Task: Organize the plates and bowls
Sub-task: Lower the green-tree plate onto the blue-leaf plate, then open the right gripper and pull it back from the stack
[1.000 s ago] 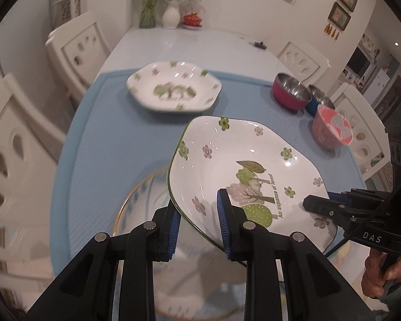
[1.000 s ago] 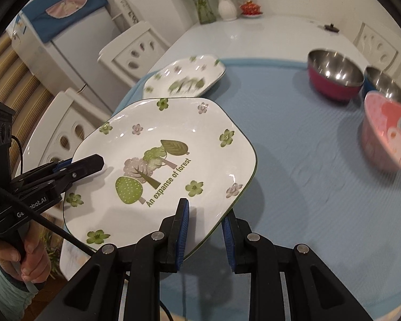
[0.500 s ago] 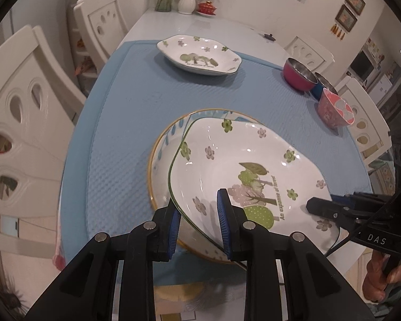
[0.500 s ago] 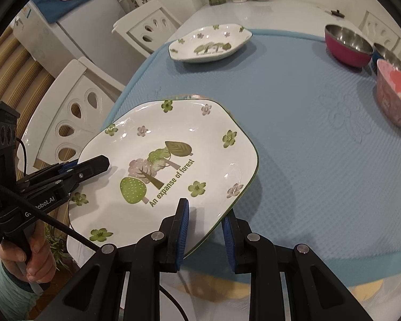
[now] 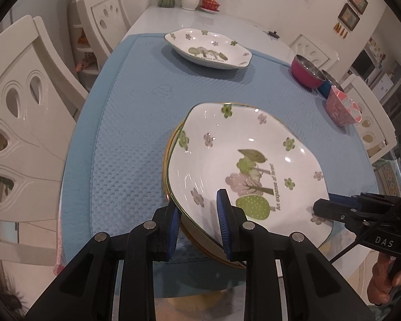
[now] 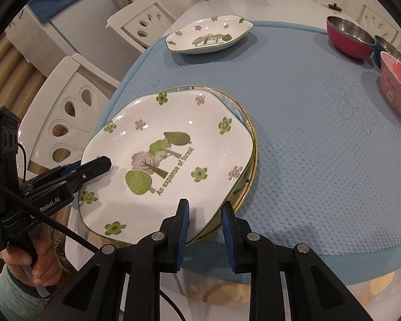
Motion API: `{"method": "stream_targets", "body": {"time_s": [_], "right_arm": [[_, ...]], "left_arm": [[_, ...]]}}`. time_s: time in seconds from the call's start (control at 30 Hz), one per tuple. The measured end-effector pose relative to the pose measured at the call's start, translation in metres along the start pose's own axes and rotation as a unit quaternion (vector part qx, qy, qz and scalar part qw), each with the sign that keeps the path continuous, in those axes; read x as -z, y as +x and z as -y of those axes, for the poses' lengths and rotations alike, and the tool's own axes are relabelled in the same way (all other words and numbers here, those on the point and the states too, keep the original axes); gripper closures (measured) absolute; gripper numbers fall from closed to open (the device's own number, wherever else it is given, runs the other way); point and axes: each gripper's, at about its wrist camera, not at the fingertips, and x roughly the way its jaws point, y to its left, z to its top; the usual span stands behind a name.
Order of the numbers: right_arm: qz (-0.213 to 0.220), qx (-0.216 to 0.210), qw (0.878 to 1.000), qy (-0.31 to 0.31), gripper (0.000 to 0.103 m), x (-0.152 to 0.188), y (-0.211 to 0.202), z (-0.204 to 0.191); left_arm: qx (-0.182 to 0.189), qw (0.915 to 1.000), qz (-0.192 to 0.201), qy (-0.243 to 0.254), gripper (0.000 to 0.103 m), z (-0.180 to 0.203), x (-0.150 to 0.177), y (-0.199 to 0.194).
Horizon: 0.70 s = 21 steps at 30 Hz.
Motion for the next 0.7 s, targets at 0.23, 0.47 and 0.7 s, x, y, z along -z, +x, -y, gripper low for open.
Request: {"method": "stream_targets", "body": {"time_s": [0.23,0.47,0.7], "right_arm": [[-0.004,-0.002,1.000,0.002,0.080,0.002,0.002,0.000],[0.011,-0.003,1.000,-0.001,0.080,0.001,-0.016,-0.002],[0.020,-0.019,1.000,0.012,0.080,-0.011,-0.024,-0.004]], "left_arm": [[-0.010,0.9999,-0.008,0.002,0.079,-0.002,-0.004,0.000],[-0.025,0.9996,-0.002,-0.013,0.079,-0.023,-0.005,-0.015],[-0.018,0.9996,0.009,-0.019,0.079,-0.029,-0.009,-0.023]]}}
